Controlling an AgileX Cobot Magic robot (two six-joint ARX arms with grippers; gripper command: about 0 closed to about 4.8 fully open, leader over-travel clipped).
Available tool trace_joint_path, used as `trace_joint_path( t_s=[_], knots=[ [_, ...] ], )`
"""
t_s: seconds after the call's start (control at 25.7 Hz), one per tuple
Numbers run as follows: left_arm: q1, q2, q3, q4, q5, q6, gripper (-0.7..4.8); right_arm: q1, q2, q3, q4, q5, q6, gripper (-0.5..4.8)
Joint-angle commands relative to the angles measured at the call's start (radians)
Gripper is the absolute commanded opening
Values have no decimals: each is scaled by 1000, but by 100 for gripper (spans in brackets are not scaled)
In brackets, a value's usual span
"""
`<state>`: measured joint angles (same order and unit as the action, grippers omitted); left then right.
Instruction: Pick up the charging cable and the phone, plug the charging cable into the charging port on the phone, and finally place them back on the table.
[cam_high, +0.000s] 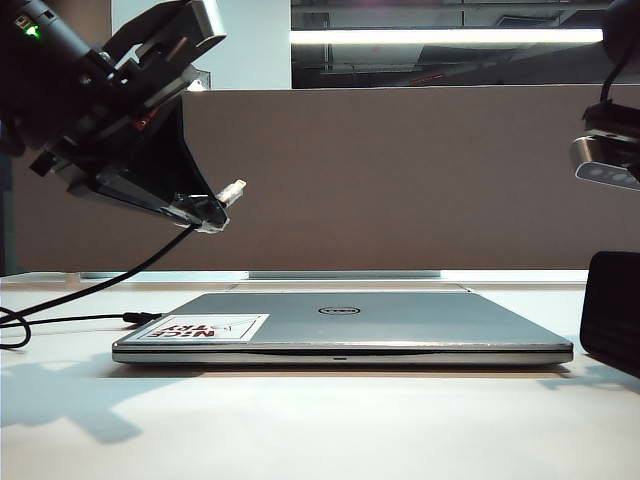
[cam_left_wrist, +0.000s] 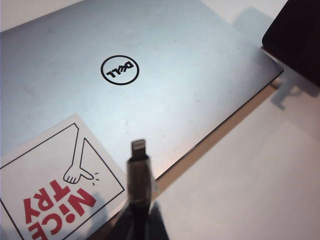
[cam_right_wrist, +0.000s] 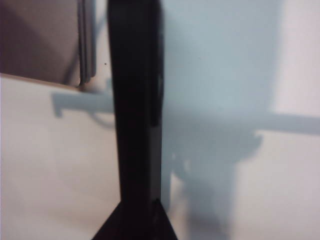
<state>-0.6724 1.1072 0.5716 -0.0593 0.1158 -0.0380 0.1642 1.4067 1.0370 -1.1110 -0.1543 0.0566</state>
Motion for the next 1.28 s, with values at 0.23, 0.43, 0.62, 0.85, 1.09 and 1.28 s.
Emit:
trace_joint_path(
  t_s=[0.23,0.43,0.62,0.85,1.09,1.28],
  knots=[
    [-1,-3,0,17,0,5,-6,0,26,4,42,-5,-5,67],
    [-1,-3,0,17,0,4,-6,0,71,4,46,-5,-5,105],
    [-1,-3,0,17,0,5,-6,0,106,4,63,-5,-5,126],
    [-1,-3,0,17,0,5,-6,0,122,4,89,-26,-5,126],
    [-1,-3,0,17,0,5,-6,0,123,4,100,-31,-5,126],
    [-1,-3,0,17,0,4,-6,0,123,4,119,-31,-5,126]
  ],
)
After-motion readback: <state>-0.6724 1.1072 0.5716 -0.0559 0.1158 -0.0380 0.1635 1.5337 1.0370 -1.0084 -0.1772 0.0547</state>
